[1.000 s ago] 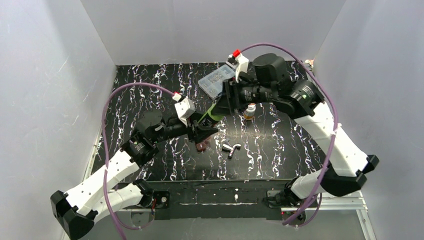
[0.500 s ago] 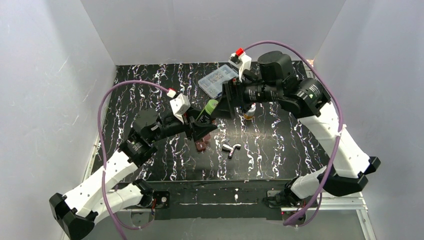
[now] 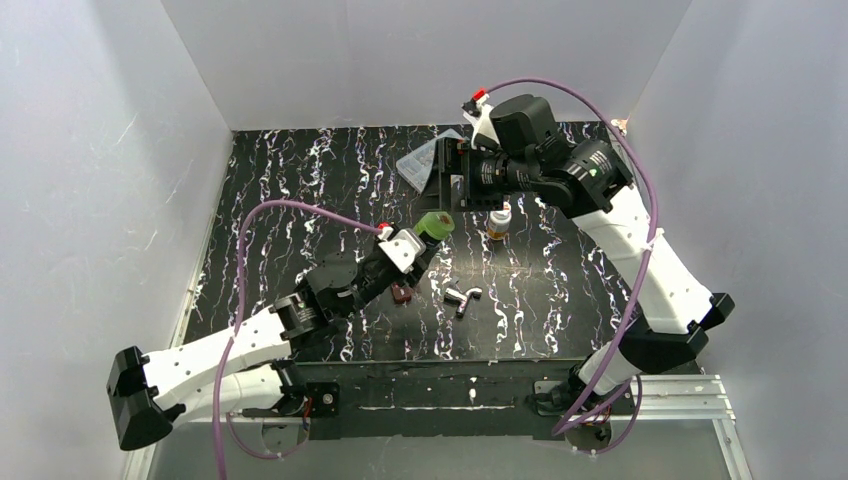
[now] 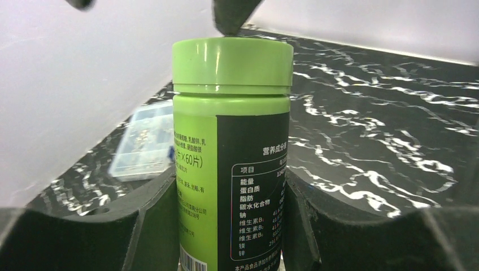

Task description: Sort the pills into containers

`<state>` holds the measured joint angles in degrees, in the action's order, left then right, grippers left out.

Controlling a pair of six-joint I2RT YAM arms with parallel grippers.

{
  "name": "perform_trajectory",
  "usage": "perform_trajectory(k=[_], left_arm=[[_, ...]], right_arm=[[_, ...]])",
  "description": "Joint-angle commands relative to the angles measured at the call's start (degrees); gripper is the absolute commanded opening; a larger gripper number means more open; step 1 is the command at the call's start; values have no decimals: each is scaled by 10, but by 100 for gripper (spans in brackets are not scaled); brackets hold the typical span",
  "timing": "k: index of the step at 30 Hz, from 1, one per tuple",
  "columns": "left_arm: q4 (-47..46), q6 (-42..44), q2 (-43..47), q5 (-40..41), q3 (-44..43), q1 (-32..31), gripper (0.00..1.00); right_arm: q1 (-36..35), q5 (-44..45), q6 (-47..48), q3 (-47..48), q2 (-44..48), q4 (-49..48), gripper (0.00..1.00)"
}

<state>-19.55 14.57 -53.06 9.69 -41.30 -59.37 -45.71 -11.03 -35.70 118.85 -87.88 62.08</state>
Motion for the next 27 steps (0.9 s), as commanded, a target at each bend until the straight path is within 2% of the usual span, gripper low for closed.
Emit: perform_trajectory(k=[1, 4, 11, 18, 21, 23, 27], left_arm=[[-113, 61, -1, 117, 11, -14, 0], [-126, 60, -2, 128, 16, -15, 0], [-133, 45, -1, 128, 21, -15, 0], [-124, 29, 0, 114, 22, -15, 0], [-122, 19, 0, 108, 22, -15, 0], [-118, 14, 4, 100, 22, -14, 0], [-90, -13, 17, 51, 18, -6, 0]], right_arm=[[1, 43, -21, 9, -5, 18, 98], [1, 42, -20, 2, -7, 18, 98], [1, 12, -24, -19, -4, -10, 87], [1, -13, -30, -19, -8, -30, 60], [1, -27, -27, -25, -7, -36, 53], [1, -30, -20, -26, -6, -35, 52], [1, -39, 9, -24, -5, -32, 46]])
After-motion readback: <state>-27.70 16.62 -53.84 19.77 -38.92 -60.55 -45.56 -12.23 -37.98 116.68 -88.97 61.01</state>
